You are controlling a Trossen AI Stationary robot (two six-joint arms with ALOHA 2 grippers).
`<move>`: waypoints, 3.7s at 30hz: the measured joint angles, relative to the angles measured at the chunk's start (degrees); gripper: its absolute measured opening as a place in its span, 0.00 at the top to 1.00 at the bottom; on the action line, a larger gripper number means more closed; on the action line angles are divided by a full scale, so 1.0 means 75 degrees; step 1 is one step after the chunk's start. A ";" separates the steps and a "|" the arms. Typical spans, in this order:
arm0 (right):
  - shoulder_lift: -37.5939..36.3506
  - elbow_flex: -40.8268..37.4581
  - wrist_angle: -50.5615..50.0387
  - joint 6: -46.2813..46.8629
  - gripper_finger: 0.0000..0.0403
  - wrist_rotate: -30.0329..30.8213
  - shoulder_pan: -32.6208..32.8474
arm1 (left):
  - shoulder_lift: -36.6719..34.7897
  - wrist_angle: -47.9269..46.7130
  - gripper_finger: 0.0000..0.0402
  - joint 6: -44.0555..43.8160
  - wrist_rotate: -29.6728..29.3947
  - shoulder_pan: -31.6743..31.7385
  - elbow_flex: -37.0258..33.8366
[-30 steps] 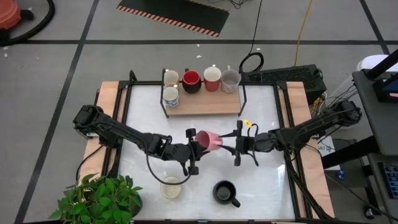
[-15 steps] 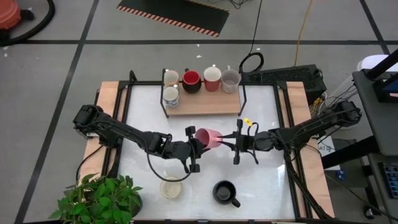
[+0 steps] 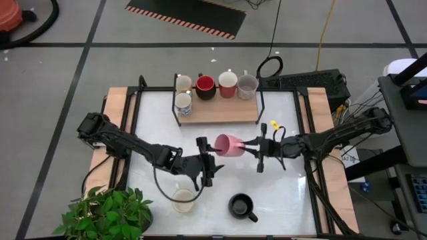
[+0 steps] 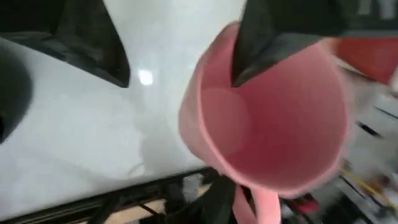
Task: Place coffee mugs
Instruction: Put the pink mug on the shelf
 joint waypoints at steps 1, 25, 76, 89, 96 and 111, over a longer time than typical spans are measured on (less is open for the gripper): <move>-0.0155 0.0000 -0.0117 0.0190 0.92 -0.0151 -0.0058 | -0.0011 0.0030 0.26 0.0308 -0.0240 -0.0074 0.0000; -0.0119 -0.0154 0.0335 0.2360 0.91 -0.5789 -0.1331 | -0.0005 0.0491 0.47 0.3566 0.0843 -0.0505 -0.0003; -0.2155 -0.1440 -0.0599 0.3398 0.39 -0.4035 -0.2908 | 0.0025 0.0798 0.98 0.3128 0.1757 0.0717 0.0538; -0.4012 -0.1443 -0.2157 0.3066 0.39 -0.3461 -0.2944 | -0.0024 -0.2646 0.98 0.2966 0.1967 0.2262 0.2951; -0.4064 -0.1443 -0.2188 0.2760 0.39 -0.3263 -0.2946 | -0.0018 -0.3823 0.98 0.2292 0.2193 0.2878 0.4011; -0.4017 -0.1445 -0.2018 0.2174 0.43 -0.2466 -0.2948 | 0.1020 -0.6966 0.99 0.3267 0.2728 0.3796 0.4786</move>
